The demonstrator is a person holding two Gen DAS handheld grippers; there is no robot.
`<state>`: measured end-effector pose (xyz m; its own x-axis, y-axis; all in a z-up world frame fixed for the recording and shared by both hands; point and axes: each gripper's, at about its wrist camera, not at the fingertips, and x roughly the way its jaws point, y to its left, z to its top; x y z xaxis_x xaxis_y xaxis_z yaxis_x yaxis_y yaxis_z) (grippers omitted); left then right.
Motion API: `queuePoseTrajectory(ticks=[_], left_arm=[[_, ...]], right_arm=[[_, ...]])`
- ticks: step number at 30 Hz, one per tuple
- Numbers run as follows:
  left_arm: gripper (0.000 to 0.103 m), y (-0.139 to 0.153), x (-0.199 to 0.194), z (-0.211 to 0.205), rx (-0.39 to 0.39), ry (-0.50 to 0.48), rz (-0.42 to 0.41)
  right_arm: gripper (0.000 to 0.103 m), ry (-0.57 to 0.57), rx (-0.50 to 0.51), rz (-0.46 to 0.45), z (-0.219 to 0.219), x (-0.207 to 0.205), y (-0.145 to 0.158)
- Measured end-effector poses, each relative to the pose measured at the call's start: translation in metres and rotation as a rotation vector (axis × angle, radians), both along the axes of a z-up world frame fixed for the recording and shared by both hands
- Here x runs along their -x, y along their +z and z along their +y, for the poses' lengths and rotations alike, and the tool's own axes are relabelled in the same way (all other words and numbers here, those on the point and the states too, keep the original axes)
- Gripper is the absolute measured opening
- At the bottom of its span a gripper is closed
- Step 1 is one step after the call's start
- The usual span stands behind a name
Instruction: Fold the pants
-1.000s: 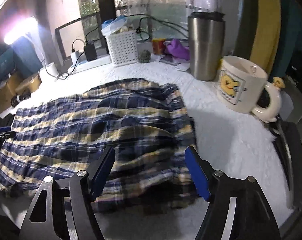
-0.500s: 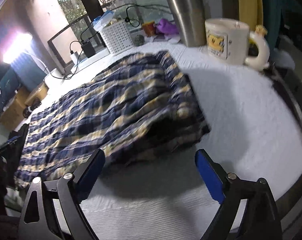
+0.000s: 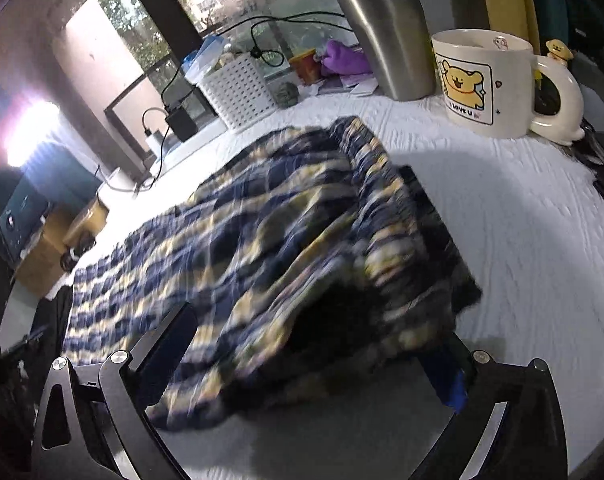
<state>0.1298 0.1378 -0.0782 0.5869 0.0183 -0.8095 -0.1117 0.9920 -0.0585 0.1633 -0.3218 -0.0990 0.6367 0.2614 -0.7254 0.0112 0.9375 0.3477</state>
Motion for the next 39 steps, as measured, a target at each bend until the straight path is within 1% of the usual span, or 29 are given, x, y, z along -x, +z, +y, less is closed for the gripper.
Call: queuePoseTrajectory(ticks=[5, 9, 10, 12, 13, 14, 15, 16, 18, 20, 22, 25, 32, 36, 39], left_arm=[[0.058, 0.002, -0.001, 0.001, -0.009, 0.019, 0.008], [0.058, 0.002, -0.003, -0.006, -0.009, 0.010, 0.012], [0.058, 0.003, -0.004, -0.008, -0.007, 0.007, 0.011], [0.058, 0.003, -0.005, -0.011, 0.001, 0.001, 0.010], [0.058, 0.003, -0.007, -0.014, 0.003, -0.002, 0.011], [0.058, 0.003, -0.008, -0.016, 0.003, -0.004, 0.011], [0.058, 0.003, -0.009, -0.018, 0.000, -0.005, 0.013], [0.058, 0.003, -0.011, -0.020, -0.004, -0.007, 0.016], [0.058, 0.004, -0.013, -0.025, -0.010, -0.012, 0.019], [0.058, 0.005, -0.016, -0.029, -0.018, -0.019, 0.023], [0.058, 0.006, -0.018, -0.034, -0.022, -0.026, 0.022], [0.058, 0.008, -0.020, -0.039, -0.025, -0.033, 0.021], [0.058, 0.005, -0.025, -0.049, -0.023, -0.048, 0.033], [0.058, 0.004, -0.025, -0.052, 0.007, -0.055, 0.031], [0.058, -0.001, -0.028, -0.054, 0.010, -0.067, 0.039]], right_arm=[[0.103, -0.052, -0.056, -0.026, -0.013, -0.019, 0.000], [0.102, -0.078, -0.133, -0.033, -0.023, -0.036, -0.001], [0.100, -0.078, -0.162, -0.035, -0.024, -0.039, -0.001], [0.082, -0.059, -0.213, -0.035, -0.025, -0.045, -0.003], [0.065, -0.046, -0.256, -0.028, -0.026, -0.047, -0.006], [0.061, -0.037, -0.298, -0.015, -0.026, -0.049, -0.010], [0.059, -0.033, -0.308, -0.012, -0.025, -0.050, -0.013], [0.059, -0.025, -0.291, -0.015, -0.022, -0.051, -0.013], [0.058, -0.001, -0.292, -0.017, -0.018, -0.053, -0.014], [0.033, 0.013, -0.295, -0.020, -0.018, -0.054, -0.014], [0.024, 0.024, -0.303, -0.027, -0.020, -0.054, -0.013], [0.021, 0.044, -0.280, -0.054, -0.022, -0.052, -0.007], [0.020, 0.039, -0.259, -0.070, -0.032, -0.053, -0.003], [0.019, 0.028, -0.197, -0.077, -0.037, -0.052, 0.005], [0.019, 0.012, -0.148, -0.075, -0.043, -0.052, 0.009]])
